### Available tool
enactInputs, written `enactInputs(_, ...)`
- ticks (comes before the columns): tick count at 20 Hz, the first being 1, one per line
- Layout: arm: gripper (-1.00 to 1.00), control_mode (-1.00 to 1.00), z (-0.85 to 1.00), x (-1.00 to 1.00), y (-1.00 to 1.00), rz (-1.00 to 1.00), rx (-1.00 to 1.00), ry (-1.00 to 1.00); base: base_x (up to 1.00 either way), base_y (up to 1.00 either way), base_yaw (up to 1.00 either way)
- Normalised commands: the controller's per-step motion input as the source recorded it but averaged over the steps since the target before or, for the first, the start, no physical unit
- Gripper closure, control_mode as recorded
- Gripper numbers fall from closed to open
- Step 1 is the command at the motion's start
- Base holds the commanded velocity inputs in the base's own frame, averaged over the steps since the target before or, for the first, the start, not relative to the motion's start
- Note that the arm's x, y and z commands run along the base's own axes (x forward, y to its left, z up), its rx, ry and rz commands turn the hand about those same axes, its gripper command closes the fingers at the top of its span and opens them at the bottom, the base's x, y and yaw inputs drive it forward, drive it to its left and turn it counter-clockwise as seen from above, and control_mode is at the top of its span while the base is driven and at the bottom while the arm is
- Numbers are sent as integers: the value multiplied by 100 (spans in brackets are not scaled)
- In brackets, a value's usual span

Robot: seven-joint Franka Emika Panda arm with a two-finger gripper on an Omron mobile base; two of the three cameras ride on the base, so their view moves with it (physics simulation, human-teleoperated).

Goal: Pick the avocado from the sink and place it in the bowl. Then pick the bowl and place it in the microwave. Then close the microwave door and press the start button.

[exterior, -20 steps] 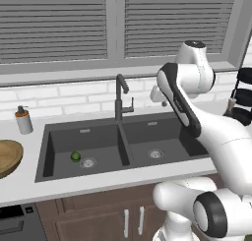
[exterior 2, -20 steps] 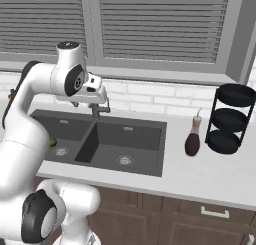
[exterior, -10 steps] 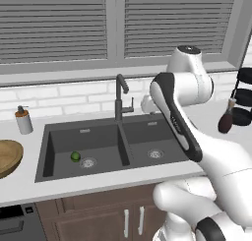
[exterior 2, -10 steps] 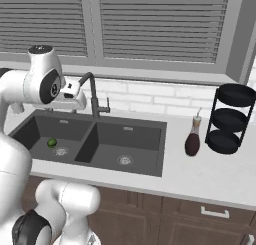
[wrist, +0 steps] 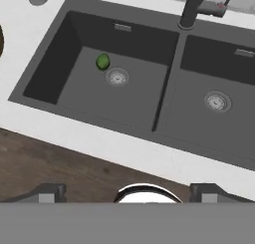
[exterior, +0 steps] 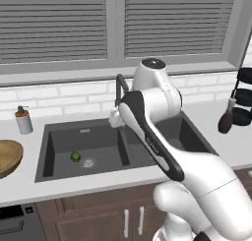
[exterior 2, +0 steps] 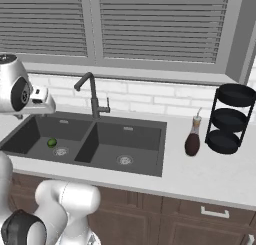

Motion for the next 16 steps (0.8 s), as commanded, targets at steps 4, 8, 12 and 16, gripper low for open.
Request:
enactInputs(4, -100, -100, -28, 2, 74, 14, 4, 2, 0, 0, 0)
enactInputs(8, -100, -100, -35, 15, 62, 15, 0, 8, 0, 0, 0)
enactInputs(12, -100, -100, -61, 28, 41, 9, 7, 7, 0, 0, 0)
enactInputs(16, -100, -100, -39, 58, 55, 1, 0, 4, 0, 0, 0)
